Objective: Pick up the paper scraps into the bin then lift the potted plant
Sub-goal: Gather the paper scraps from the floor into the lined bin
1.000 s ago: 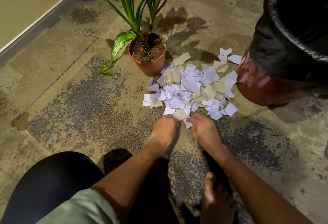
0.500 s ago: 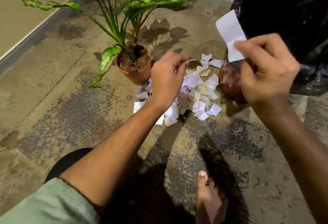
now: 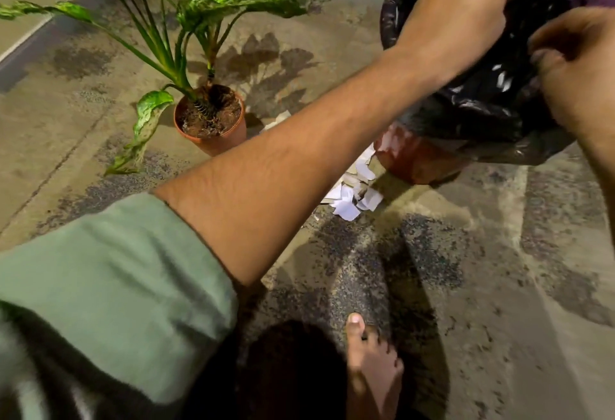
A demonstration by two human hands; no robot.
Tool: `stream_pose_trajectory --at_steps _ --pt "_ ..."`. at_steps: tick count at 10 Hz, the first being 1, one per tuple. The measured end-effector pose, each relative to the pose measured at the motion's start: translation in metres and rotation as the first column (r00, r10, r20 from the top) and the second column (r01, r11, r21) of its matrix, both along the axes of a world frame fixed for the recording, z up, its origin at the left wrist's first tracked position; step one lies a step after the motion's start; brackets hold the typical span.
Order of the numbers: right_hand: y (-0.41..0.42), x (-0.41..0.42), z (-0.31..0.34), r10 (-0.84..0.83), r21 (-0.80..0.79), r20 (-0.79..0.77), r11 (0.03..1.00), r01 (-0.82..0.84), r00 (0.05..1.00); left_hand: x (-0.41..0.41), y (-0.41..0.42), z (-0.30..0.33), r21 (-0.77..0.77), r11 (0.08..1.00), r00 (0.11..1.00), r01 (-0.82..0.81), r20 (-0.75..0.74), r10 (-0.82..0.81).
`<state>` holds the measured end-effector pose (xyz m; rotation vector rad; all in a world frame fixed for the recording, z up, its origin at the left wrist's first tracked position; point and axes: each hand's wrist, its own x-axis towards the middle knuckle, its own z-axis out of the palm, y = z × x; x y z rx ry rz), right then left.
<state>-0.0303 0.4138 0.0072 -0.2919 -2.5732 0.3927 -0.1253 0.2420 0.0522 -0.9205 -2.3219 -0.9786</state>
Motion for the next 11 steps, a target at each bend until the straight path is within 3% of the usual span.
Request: stream_pose_trajectory --at_steps 1,2,4,5,6,7,8,9,10,11 --pt "0.020 0.001 0.003 0.007 0.101 0.099 0.995 -0.017 0.995 0.010 -0.016 0.002 0.009 0.999 0.999 0.040 0.018 -0.040" --pt "-0.008 -0.004 0.021 0.037 -0.097 0.086 0.995 -0.028 0.996 0.013 -0.043 -0.015 0.037 0.998 0.998 0.058 -0.032 -0.057" --pt "-0.116 0.014 0.036 0.317 -0.278 -0.062 0.905 -0.322 0.946 0.028 -0.117 -0.084 -0.037 0.992 0.982 -0.118 0.145 0.123" --pt "-0.151 0.007 0.013 0.433 -0.339 0.026 0.852 -0.400 0.901 0.034 -0.148 -0.117 -0.172 0.963 0.916 -0.209 0.311 0.254" --pt "-0.177 -0.017 -0.050 0.497 -0.342 0.458 0.864 -0.371 0.737 0.043 -0.196 -0.156 -0.390 0.871 0.769 -0.299 0.441 0.462" --pt "-0.174 -0.032 -0.100 0.425 -0.289 0.700 0.903 -0.317 0.574 0.048 -0.222 -0.179 -0.502 0.817 0.657 -0.283 0.519 0.546" --pt "-0.166 -0.048 -0.153 0.343 -0.268 0.803 0.938 -0.218 0.488 0.050 -0.248 -0.203 -0.527 0.821 0.418 -0.219 0.710 0.567" --pt "-0.170 -0.071 -0.174 0.366 -0.330 0.780 0.930 -0.164 0.507 0.044 -0.251 -0.212 -0.512 0.843 0.320 -0.167 0.780 0.537" --pt "-0.186 -0.085 -0.180 0.447 -0.363 0.747 0.894 -0.261 0.492 0.037 -0.246 -0.209 -0.414 0.890 0.296 -0.191 0.840 0.455" --pt "-0.208 -0.091 -0.189 0.522 -0.340 0.738 0.835 -0.433 0.427 0.034 -0.238 -0.207 -0.345 0.930 0.368 -0.127 0.854 0.367"
